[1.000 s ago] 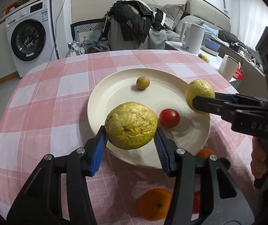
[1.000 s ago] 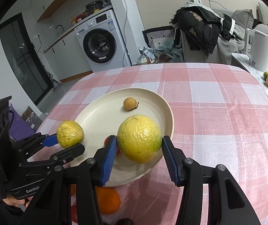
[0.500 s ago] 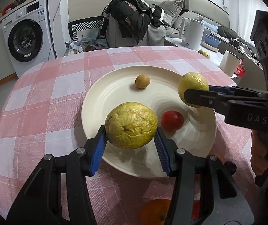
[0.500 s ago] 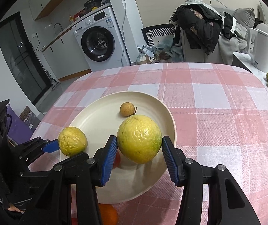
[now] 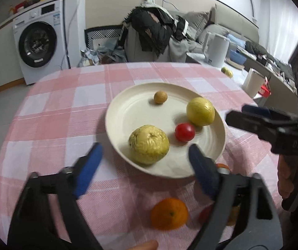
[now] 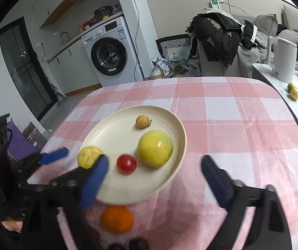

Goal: Organize fruits

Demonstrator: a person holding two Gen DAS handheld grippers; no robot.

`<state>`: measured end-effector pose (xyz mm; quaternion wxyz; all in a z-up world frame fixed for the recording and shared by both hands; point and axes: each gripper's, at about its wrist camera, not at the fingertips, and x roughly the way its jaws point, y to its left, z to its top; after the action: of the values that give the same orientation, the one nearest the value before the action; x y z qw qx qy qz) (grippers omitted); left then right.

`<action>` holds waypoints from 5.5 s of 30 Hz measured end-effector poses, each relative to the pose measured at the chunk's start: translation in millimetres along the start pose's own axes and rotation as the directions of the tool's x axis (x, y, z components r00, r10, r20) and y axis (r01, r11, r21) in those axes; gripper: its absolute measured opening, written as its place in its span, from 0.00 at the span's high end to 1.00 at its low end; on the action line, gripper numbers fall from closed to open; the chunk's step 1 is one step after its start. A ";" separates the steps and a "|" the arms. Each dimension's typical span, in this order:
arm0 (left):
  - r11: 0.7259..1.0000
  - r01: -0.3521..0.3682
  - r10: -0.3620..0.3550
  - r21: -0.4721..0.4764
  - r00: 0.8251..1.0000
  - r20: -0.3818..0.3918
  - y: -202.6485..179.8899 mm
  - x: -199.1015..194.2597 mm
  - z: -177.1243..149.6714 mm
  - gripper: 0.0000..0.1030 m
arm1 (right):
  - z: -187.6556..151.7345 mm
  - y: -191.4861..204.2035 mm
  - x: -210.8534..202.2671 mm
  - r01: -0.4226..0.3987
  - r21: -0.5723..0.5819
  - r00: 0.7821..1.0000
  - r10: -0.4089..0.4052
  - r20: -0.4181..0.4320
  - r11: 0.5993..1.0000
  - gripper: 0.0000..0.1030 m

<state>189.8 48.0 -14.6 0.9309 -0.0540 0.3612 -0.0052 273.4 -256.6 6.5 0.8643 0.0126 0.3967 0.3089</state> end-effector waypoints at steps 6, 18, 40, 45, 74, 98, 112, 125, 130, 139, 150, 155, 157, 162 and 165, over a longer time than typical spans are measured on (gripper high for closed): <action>0.999 -0.009 0.011 -0.035 0.999 0.043 7.2 -44.8 -13.7 0.01 | -20.3 1.4 -32.9 0.000 -0.016 0.999 0.001 0.035 1.000 0.00; 0.999 -0.037 0.039 -0.022 0.993 0.114 -0.6 -109.2 -40.9 0.01 | -53.6 13.2 -84.4 0.030 -0.094 0.997 -0.023 0.075 0.995 0.00; 0.999 -0.037 0.038 -0.013 0.997 0.060 0.2 -93.3 -49.3 0.01 | -78.3 13.5 -34.7 0.099 -0.184 0.986 -0.121 -0.112 0.978 0.00; 0.999 -0.042 0.042 -0.010 0.998 0.049 0.0 -89.1 -49.5 0.01 | -79.5 10.9 -31.9 0.102 -0.178 0.985 -0.124 -0.120 0.979 0.00; 0.999 -0.041 0.042 0.035 0.999 -0.010 -11.5 -69.7 -58.1 0.01 | -91.3 4.1 -16.8 0.118 -0.234 0.960 -0.171 -0.221 0.965 0.00; 0.998 -0.036 0.037 0.047 0.999 -0.025 -16.0 -65.2 -63.1 0.01 | -89.8 8.3 -5.0 0.156 -0.201 0.961 -0.196 -0.196 0.967 0.00; 0.998 -0.036 0.037 0.046 0.999 -0.032 -16.0 -62.4 -65.4 0.01 | -91.1 24.6 -9.1 0.085 -0.255 0.974 -0.134 -0.180 0.963 0.34; 0.999 -0.030 0.032 0.034 0.998 -0.051 -12.1 -58.7 -66.6 0.01 | -94.3 33.8 -14.8 -0.009 -0.271 0.984 -0.039 -0.172 0.963 0.77; 0.999 -0.030 0.031 0.033 0.998 -0.055 -10.5 -57.5 -66.5 0.01 | -92.9 36.0 -21.1 -0.020 -0.275 0.988 -0.024 -0.153 0.961 0.77; 0.999 -0.041 0.041 0.000 0.995 -0.094 -3.3 -40.9 -67.9 0.01 | -85.9 34.5 -36.3 -0.012 -0.259 0.995 -0.013 -0.098 0.966 0.77; 0.999 0.008 -0.014 -0.038 0.985 -0.170 -1.1 -13.7 -67.8 0.20 | -79.3 25.5 -44.1 -0.009 -0.231 0.998 -0.006 -0.064 0.973 0.77; 1.000 0.020 -0.018 0.014 0.986 -0.166 -12.3 -12.6 -67.0 0.39 | -78.8 25.5 -43.8 -0.008 -0.231 0.998 -0.007 -0.065 0.973 0.77; 0.997 0.066 -0.060 0.030 0.985 -0.164 -17.5 -14.6 -67.3 0.56 | -78.9 25.2 -43.6 -0.009 -0.230 0.998 -0.006 -0.064 0.973 0.77; 0.994 0.079 -0.068 0.069 0.986 -0.155 -26.0 -19.3 -69.6 0.66 | -79.8 25.7 -43.7 -0.007 -0.235 0.998 -0.008 -0.064 0.972 0.77; 0.994 0.089 -0.080 0.062 0.987 -0.136 -25.3 -24.5 -67.6 0.66 | -79.7 25.8 -44.2 -0.007 -0.233 0.998 -0.007 -0.059 0.972 0.77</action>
<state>126.9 17.5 -45.1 0.9050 -0.0371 0.4195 -0.0607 182.8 -277.5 -11.2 0.8476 -0.0981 0.3834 0.3536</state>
